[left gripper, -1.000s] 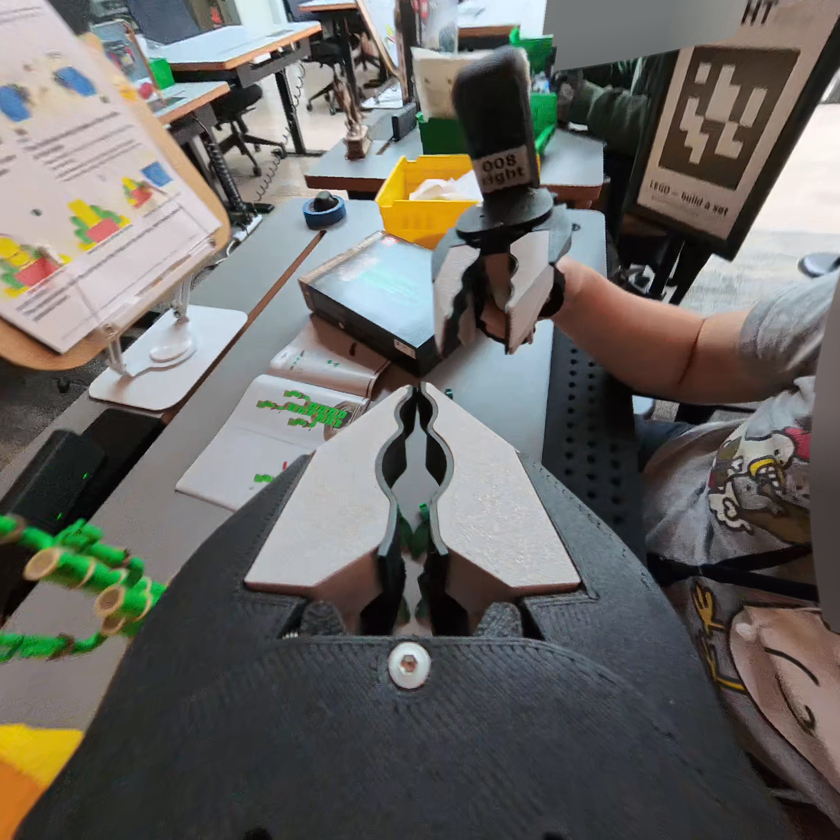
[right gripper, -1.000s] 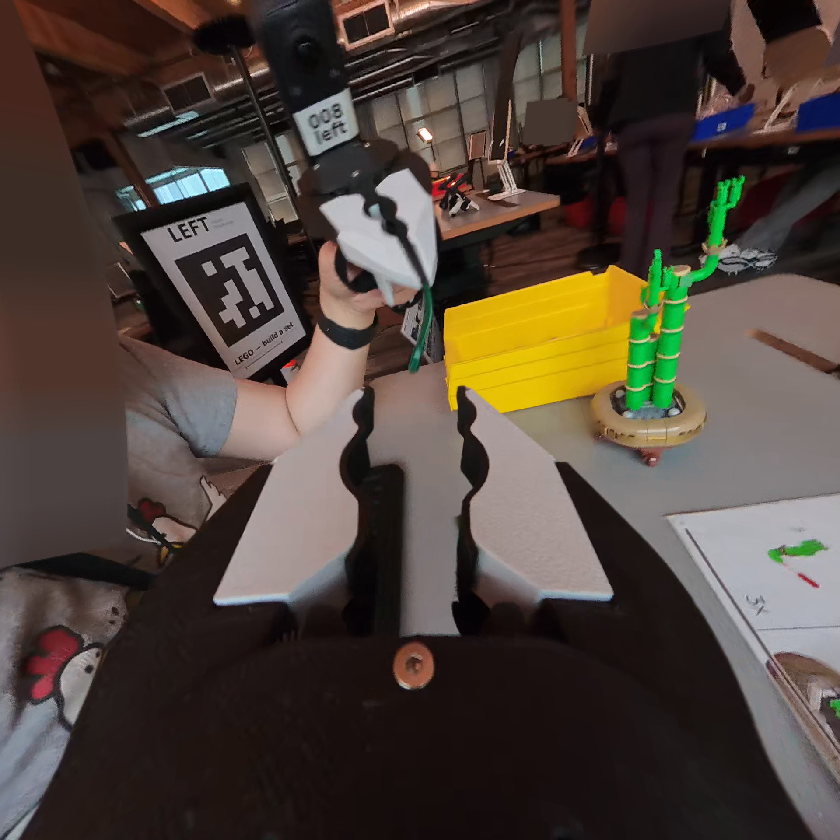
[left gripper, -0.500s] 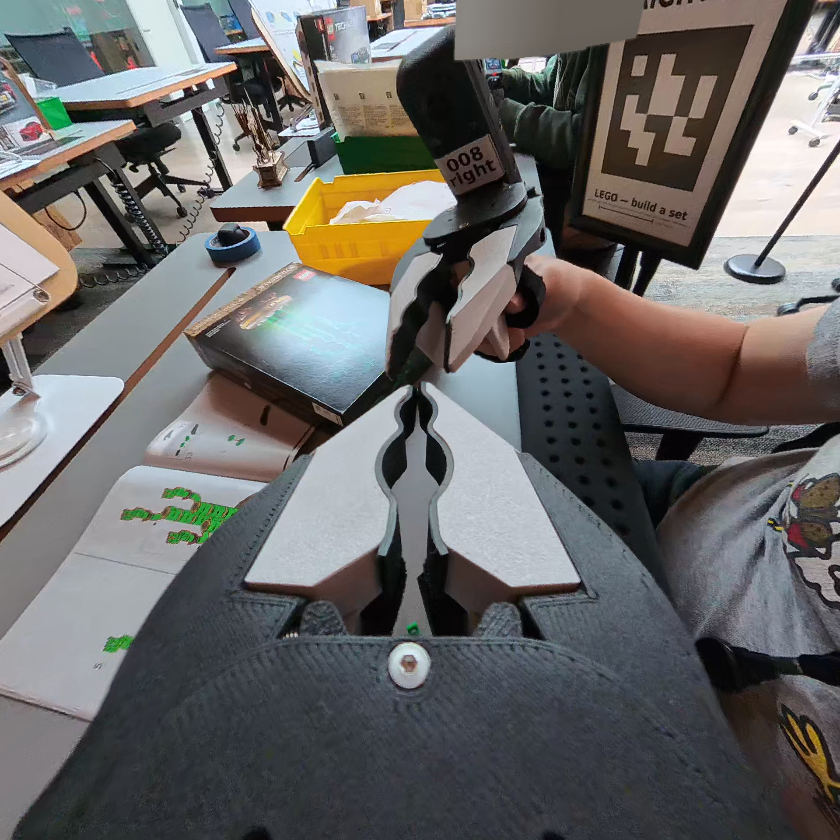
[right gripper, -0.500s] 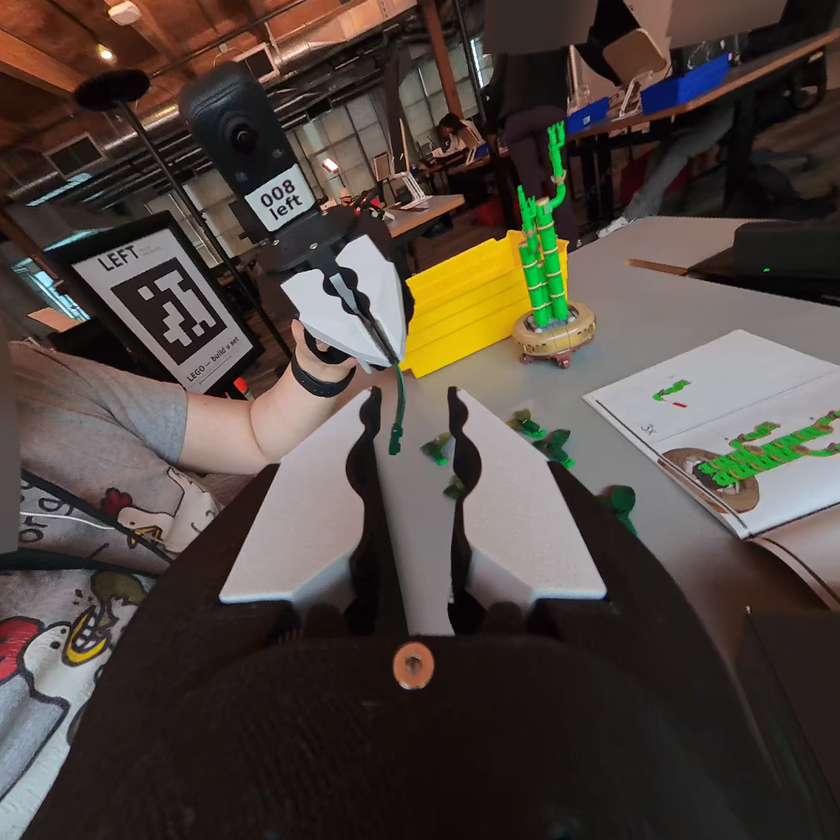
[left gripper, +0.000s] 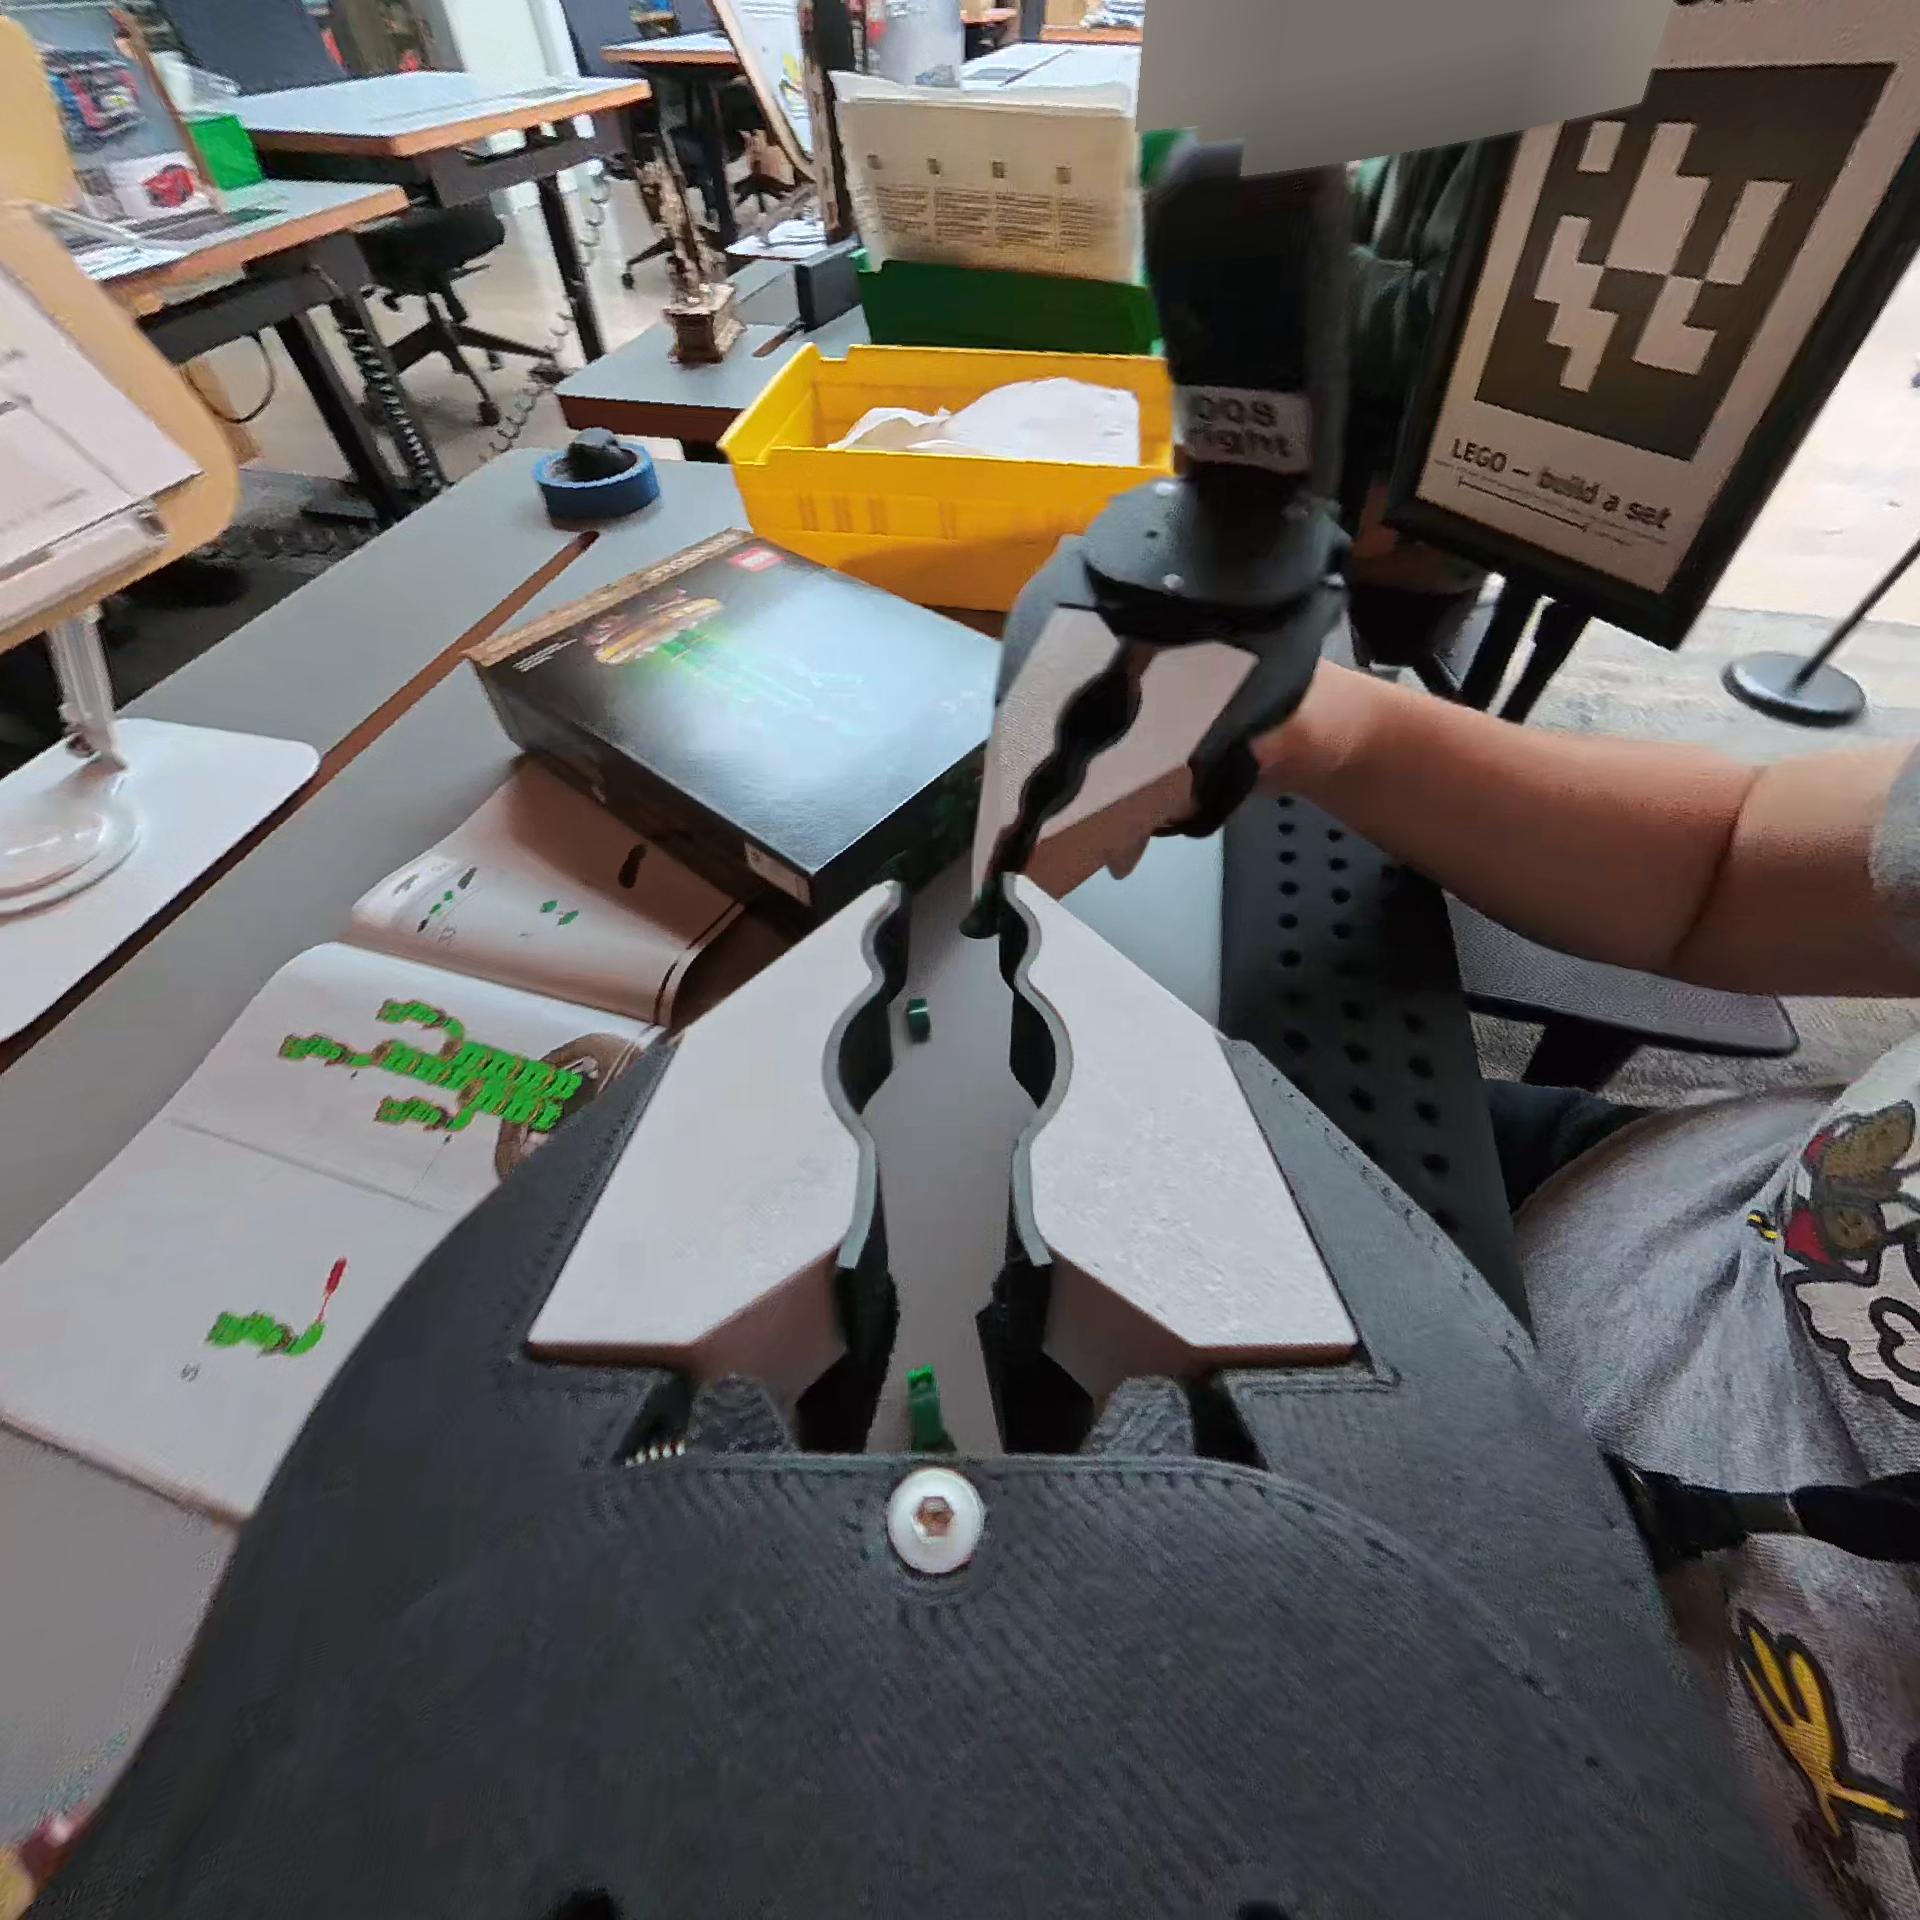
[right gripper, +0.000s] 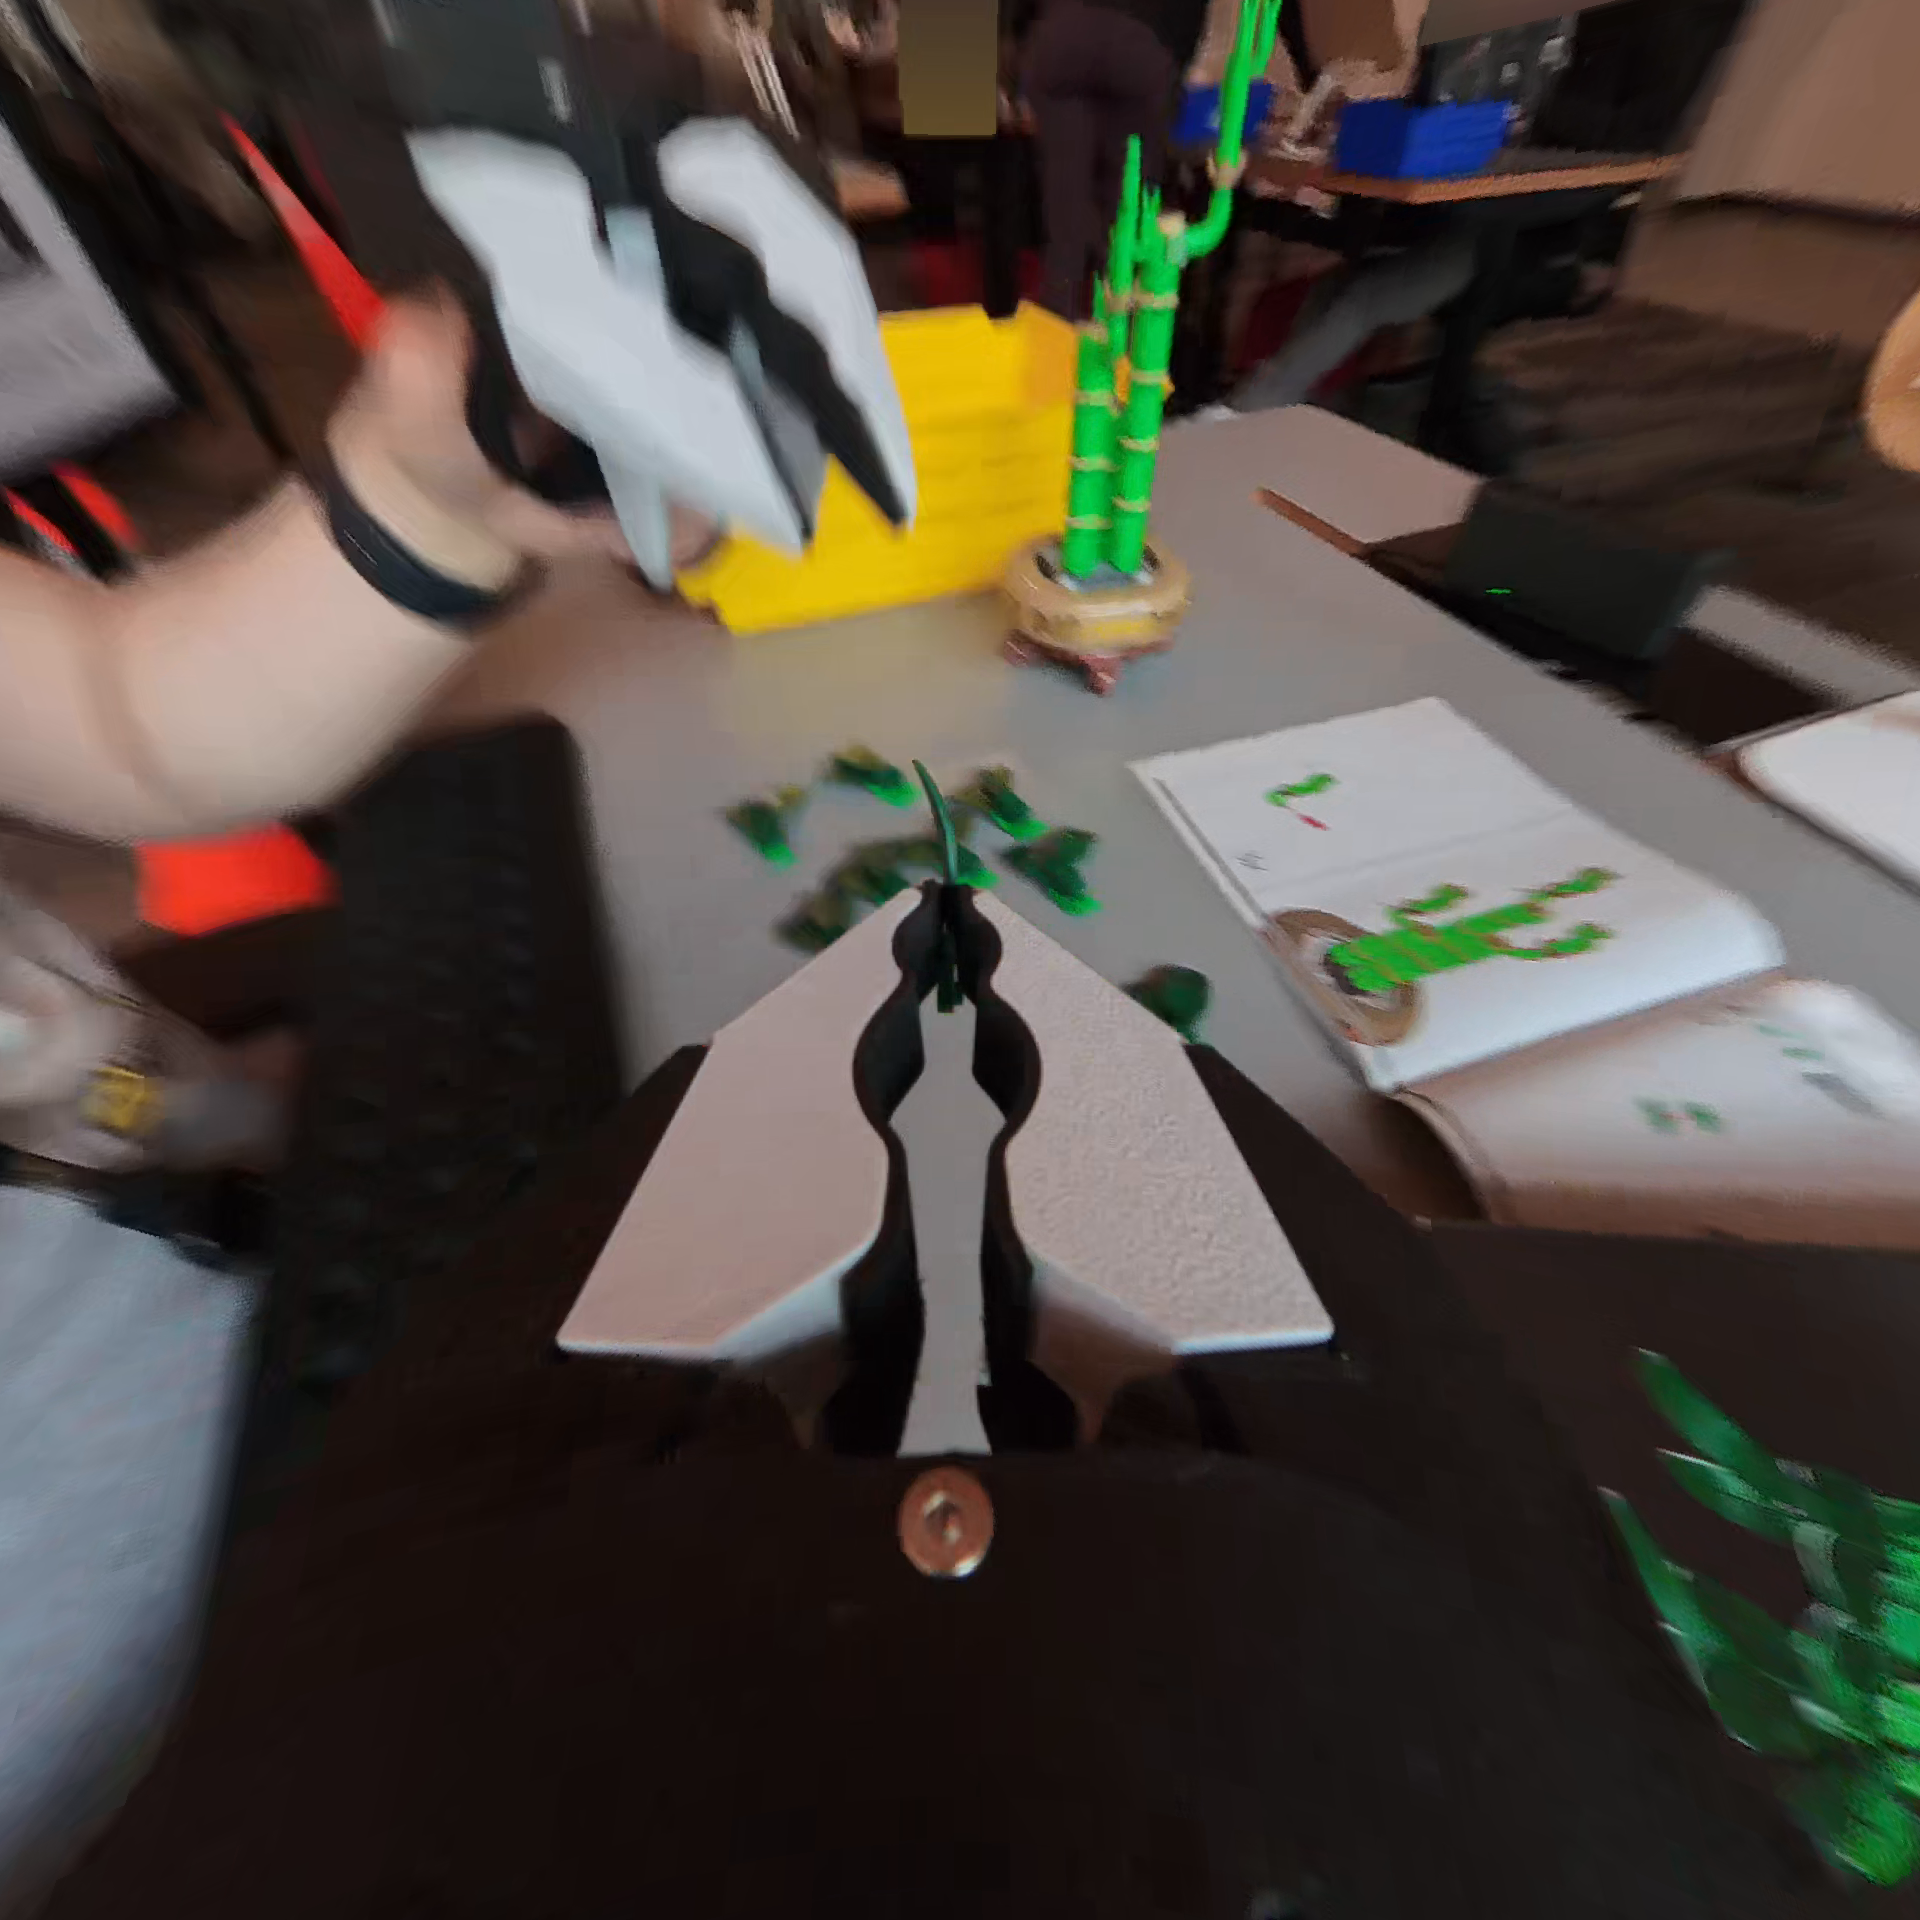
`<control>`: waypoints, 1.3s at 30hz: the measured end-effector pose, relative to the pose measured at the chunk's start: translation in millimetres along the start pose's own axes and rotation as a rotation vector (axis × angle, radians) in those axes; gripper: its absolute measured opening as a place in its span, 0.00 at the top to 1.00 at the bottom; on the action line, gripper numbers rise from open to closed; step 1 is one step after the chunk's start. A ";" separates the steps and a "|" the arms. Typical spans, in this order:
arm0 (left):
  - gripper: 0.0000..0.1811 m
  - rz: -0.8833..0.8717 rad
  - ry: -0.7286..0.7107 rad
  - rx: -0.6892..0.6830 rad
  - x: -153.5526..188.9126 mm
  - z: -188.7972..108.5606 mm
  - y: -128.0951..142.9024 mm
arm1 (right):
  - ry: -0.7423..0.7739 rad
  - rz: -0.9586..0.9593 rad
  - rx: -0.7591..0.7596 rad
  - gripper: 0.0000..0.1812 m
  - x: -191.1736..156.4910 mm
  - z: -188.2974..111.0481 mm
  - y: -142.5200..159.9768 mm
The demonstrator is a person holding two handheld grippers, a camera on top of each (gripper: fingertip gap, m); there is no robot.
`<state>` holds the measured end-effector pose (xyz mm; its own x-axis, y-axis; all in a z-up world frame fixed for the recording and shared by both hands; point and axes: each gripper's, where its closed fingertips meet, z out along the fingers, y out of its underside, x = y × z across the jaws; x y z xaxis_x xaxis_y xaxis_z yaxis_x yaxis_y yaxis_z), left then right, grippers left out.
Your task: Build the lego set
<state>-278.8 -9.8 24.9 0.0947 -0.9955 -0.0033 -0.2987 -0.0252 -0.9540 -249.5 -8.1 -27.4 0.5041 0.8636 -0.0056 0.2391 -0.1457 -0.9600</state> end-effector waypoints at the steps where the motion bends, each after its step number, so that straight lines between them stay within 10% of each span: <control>1: 0.92 -0.012 -0.032 0.004 -4.5 -8.0 1.8 | 0.062 -0.123 -0.061 1.00 1.1 4.9 12.0; 5: 0.97 -0.021 -0.160 -0.008 -16.2 -35.4 9.9 | 0.185 -0.564 -0.355 1.00 -1.1 27.4 63.6; 13: 0.98 -0.122 -0.201 0.048 -16.4 -67.4 5.5 | 0.238 -0.835 -0.584 1.00 15.5 44.7 100.7; 30: 0.99 -0.221 -0.330 0.046 -41.5 -96.6 15.8 | 0.101 -0.607 -0.559 0.91 3.3 46.0 113.9; 39: 0.92 -0.277 -0.534 0.073 -73.4 -169.1 29.4 | 0.248 -0.410 -0.237 0.93 28.3 -5.1 52.1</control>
<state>-455.1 47.1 47.8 0.6290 -0.7687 0.1157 -0.1310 -0.2515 -0.9590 -218.5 6.2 -76.2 0.5046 0.7365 0.4504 0.6236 0.0498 -0.7802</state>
